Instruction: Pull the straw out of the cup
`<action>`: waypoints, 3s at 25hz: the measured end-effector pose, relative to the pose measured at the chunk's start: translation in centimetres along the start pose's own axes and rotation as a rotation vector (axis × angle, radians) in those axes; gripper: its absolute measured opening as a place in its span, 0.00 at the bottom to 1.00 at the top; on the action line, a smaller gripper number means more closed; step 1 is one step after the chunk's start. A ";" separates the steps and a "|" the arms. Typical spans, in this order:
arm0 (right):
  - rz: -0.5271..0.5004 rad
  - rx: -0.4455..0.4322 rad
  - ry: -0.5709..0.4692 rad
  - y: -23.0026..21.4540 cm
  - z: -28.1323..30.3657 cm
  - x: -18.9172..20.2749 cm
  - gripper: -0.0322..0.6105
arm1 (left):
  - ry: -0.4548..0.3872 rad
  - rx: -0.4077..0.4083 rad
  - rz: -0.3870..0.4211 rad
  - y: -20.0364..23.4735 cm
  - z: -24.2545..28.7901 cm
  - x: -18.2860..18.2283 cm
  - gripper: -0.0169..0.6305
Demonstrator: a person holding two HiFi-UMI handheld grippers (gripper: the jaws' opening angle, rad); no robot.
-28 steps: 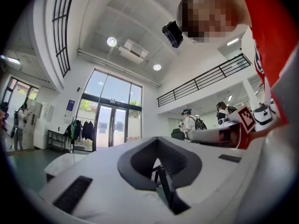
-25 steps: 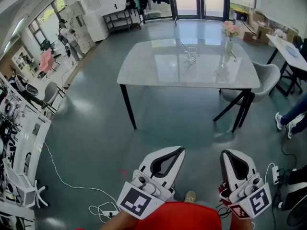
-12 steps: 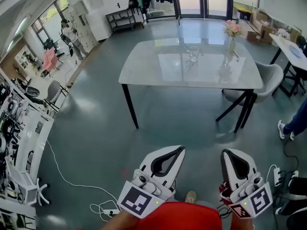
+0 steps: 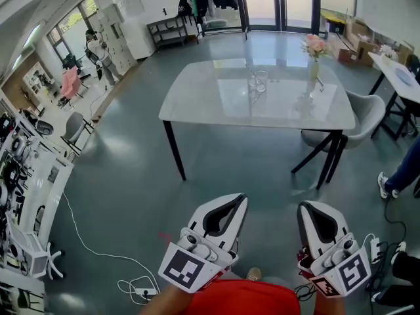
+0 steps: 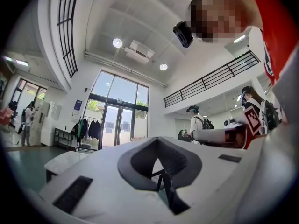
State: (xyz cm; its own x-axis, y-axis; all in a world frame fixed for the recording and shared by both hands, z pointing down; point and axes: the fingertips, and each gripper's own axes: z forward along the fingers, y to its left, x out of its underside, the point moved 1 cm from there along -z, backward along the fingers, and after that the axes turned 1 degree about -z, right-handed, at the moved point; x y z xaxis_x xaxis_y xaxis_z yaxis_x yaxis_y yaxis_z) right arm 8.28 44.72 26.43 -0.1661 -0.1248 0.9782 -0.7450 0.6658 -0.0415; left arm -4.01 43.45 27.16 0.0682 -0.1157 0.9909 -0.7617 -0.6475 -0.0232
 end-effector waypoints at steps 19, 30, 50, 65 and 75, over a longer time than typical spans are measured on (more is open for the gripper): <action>-0.003 -0.020 0.019 -5.2 3.5 1.5 0.04 | 0.005 -0.046 0.015 3.5 4.1 1.6 0.05; -0.014 0.003 0.018 -9.9 14.8 2.4 0.04 | 0.033 -0.017 0.038 14.1 10.5 2.0 0.05; -0.049 0.080 0.071 -17.1 27.5 5.3 0.04 | 0.047 0.029 -0.025 27.9 20.2 5.3 0.05; -0.023 -0.007 0.055 -33.7 36.9 8.1 0.04 | 0.013 -0.091 0.027 35.6 35.9 8.5 0.05; -0.011 -0.106 0.061 -40.6 42.3 9.0 0.04 | 0.083 -0.202 0.019 40.6 43.4 12.8 0.05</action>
State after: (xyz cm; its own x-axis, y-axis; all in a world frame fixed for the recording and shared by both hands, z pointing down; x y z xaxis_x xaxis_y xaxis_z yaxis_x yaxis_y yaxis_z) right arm 9.75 -14.57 28.27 -0.1161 -0.0894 0.9892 -0.6734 0.7392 -0.0122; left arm -6.05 -17.00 33.11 0.0057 -0.0586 0.9983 -0.8763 -0.4812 -0.0233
